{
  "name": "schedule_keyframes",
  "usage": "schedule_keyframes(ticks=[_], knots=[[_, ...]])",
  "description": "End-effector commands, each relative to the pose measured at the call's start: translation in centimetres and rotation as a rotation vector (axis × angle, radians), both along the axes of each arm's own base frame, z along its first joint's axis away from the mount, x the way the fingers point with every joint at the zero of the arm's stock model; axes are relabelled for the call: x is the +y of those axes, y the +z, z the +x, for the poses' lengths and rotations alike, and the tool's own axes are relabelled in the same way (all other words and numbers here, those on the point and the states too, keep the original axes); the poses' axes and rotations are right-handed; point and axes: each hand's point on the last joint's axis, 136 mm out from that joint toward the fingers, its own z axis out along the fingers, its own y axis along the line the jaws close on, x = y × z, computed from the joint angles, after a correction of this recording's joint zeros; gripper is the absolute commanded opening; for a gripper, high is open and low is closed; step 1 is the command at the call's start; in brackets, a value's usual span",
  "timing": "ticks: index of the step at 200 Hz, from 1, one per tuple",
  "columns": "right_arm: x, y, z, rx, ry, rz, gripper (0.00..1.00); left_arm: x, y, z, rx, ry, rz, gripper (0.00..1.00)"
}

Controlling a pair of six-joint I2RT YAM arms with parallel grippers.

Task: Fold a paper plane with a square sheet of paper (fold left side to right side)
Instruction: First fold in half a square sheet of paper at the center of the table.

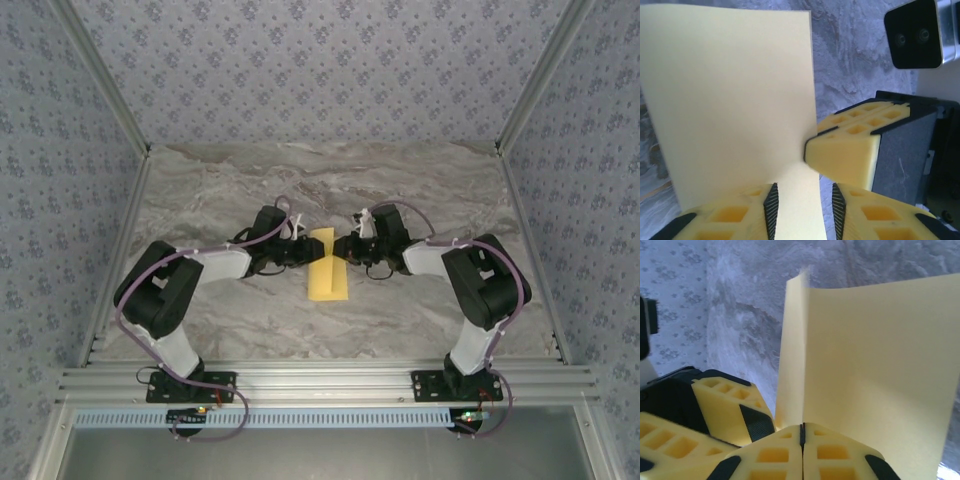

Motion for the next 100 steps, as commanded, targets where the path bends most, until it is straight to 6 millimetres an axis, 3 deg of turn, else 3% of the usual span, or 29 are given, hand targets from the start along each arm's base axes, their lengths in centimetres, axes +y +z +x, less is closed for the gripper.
schedule_keyframes(ticks=[1, 37, 66, 100], knots=[[-1.2, -1.1, 0.5, -0.002, 0.000, -0.117, 0.03, 1.2, 1.9, 0.6, -0.082, 0.031, 0.074, 0.45], [-2.6, -2.3, 1.0, -0.010, -0.019, -0.227, 0.05, 3.1, -0.3, 0.4, -0.045, 0.068, 0.212, 0.58], [-2.8, -2.8, 1.0, -0.004, -0.011, -0.252, 0.06, 2.6, -2.0, 0.5, 0.002, 0.072, 0.233, 0.61], [-2.9, -3.0, 1.0, -0.005, -0.006, -0.265, 0.07, 1.1, -2.7, 0.6, 0.020, 0.049, 0.227, 0.63]])
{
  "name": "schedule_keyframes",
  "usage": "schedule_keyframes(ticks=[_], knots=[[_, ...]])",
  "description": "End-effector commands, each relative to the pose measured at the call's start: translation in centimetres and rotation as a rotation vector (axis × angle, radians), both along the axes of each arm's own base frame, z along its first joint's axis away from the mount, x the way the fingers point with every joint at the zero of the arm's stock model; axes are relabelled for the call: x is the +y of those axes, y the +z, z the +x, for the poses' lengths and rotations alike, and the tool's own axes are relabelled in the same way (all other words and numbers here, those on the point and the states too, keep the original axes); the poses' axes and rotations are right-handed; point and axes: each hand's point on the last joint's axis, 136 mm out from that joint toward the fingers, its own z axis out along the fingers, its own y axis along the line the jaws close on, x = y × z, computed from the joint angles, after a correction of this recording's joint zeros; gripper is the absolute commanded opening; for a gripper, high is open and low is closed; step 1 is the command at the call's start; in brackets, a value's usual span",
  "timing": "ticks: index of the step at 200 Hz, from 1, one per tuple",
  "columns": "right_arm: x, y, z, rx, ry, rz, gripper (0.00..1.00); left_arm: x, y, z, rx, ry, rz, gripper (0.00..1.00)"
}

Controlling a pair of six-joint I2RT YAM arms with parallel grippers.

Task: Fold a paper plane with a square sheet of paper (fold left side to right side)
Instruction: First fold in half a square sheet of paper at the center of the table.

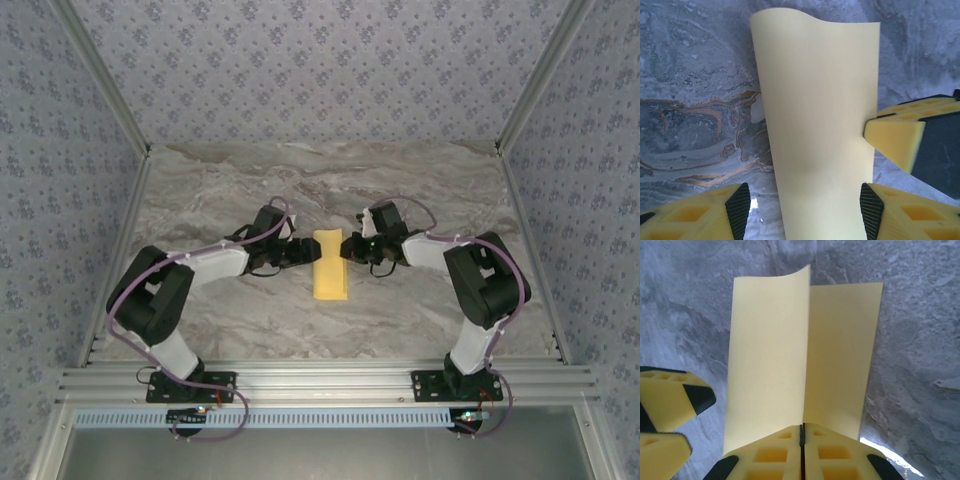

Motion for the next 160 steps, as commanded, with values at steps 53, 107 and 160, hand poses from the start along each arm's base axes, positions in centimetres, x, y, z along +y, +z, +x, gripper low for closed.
schedule_keyframes(ticks=[53, 107, 160], knots=[[-0.8, -0.7, 0.6, -0.007, 0.004, -0.075, 0.08, -1.4, -2.2, 0.1, 0.050, -0.011, 0.087, 0.56], [-1.9, 1.4, 1.0, -0.097, -0.019, -0.095, 0.35, -1.7, -3.8, -0.3, 0.081, -0.027, 0.159, 0.50], [-6.1, 1.6, -0.5, -0.125, -0.062, -0.258, 0.50, -1.5, -4.5, -0.5, 0.093, -0.030, 0.195, 0.51]])
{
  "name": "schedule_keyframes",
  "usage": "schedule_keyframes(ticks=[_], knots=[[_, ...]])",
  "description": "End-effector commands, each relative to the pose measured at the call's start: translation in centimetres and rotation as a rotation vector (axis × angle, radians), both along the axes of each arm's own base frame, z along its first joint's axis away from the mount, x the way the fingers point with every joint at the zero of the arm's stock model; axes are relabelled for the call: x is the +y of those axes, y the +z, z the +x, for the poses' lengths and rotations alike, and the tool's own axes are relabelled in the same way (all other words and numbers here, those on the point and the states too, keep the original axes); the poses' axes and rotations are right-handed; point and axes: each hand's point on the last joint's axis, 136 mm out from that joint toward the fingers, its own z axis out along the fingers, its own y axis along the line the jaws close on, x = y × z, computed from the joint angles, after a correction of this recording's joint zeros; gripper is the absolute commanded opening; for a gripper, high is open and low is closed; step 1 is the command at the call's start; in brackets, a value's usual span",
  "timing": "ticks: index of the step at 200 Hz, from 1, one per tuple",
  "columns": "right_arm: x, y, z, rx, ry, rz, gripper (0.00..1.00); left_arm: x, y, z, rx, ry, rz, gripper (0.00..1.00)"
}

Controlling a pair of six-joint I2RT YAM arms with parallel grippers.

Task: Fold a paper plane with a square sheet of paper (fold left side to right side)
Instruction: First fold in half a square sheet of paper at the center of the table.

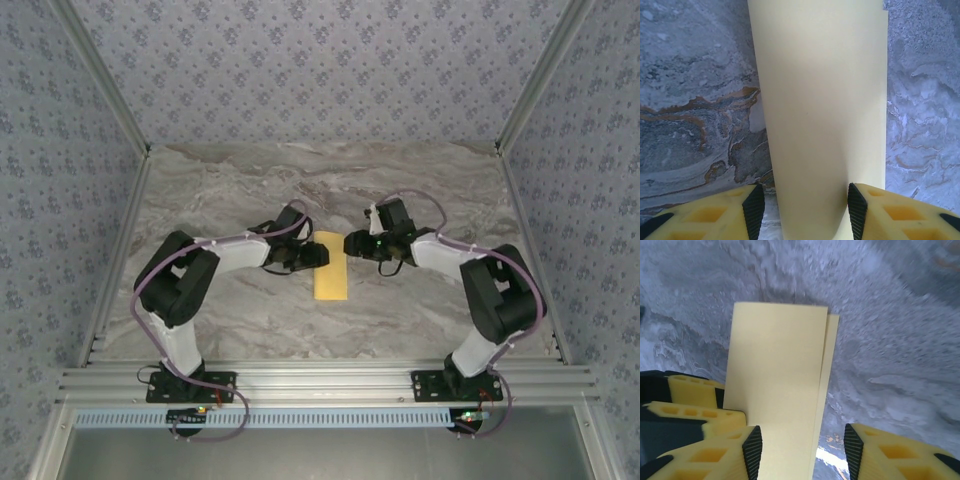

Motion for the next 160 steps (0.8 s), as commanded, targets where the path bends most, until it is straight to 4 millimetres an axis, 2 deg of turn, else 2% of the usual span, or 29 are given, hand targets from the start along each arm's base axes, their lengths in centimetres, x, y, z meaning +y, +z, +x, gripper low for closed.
schedule_keyframes(ticks=[1, 49, 160], knots=[[-2.8, -1.4, -1.3, 0.023, -0.031, -0.116, 0.50, 0.0, -1.6, -0.6, 0.026, -0.021, 0.059, 0.51], [-4.6, -2.5, -2.4, 0.049, -0.056, -0.159, 0.51, -0.2, -2.2, -0.9, 0.034, -0.052, 0.109, 0.53], [-4.4, -2.2, -2.6, 0.049, -0.048, -0.143, 0.51, -0.1, -2.9, -1.3, 0.048, -0.079, 0.151, 0.53]])
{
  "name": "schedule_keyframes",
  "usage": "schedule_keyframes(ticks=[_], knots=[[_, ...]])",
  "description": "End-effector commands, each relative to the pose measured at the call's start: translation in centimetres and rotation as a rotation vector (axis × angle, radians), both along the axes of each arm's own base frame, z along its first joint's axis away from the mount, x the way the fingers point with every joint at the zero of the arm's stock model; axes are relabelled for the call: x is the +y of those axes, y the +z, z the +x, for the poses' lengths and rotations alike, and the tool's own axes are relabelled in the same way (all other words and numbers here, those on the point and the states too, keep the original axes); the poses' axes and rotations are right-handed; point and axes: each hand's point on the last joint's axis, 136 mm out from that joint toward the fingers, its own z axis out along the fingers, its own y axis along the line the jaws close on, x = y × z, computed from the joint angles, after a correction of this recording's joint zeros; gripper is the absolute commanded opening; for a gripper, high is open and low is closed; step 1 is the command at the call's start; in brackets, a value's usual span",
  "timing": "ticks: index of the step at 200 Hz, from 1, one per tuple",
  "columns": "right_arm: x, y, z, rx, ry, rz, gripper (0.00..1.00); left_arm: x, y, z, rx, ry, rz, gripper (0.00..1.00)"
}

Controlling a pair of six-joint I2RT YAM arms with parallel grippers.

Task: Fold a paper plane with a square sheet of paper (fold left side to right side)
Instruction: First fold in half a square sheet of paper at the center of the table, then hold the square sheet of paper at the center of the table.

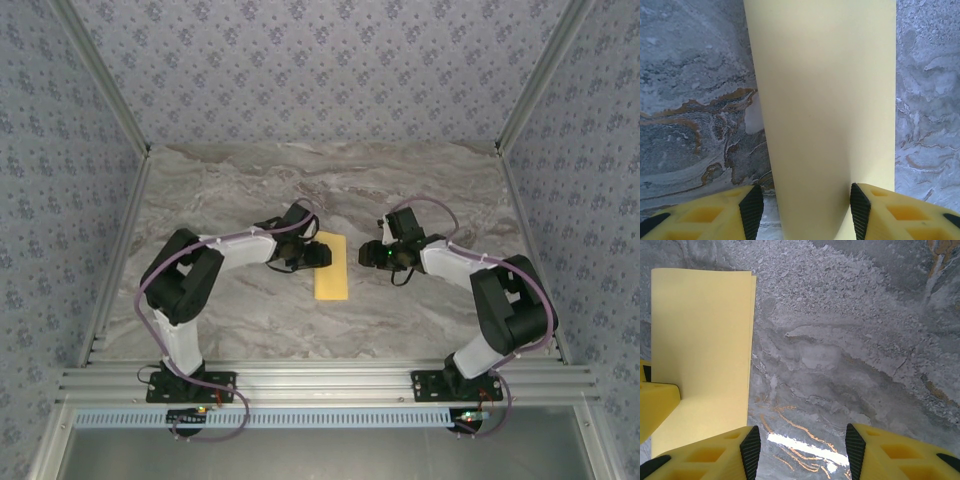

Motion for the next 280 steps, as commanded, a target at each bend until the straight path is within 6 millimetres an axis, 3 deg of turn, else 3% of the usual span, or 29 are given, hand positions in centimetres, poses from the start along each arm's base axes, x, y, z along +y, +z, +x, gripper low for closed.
schedule_keyframes(ticks=[1, 83, 136, 158, 200, 225, 280], knots=[[-0.5, 0.4, -0.4, -0.006, 0.002, -0.012, 0.51, 0.1, -2.7, -1.2, 0.043, -0.040, 0.068, 0.53], [-0.3, 0.4, -0.4, -0.003, 0.007, -0.006, 0.51, 0.0, -3.0, -1.4, 0.046, -0.063, 0.097, 0.53], [1.5, 0.4, -0.6, 0.012, 0.039, 0.054, 0.50, 0.0, -3.1, -1.2, 0.047, -0.056, 0.100, 0.53], [2.8, 0.3, -0.7, 0.031, 0.060, 0.112, 0.40, 0.0, -3.0, -1.2, 0.048, -0.055, 0.101, 0.53], [6.1, 0.1, -0.7, 0.071, 0.109, 0.242, 0.12, 0.0, -3.0, -1.2, 0.049, -0.053, 0.101, 0.53], [7.2, -0.2, -0.6, 0.084, 0.128, 0.246, 0.09, 0.0, -3.0, -1.3, 0.050, -0.054, 0.101, 0.53], [7.1, -0.3, -0.6, 0.080, 0.120, 0.226, 0.10, 0.1, -3.1, -1.3, 0.053, -0.054, 0.107, 0.53]])
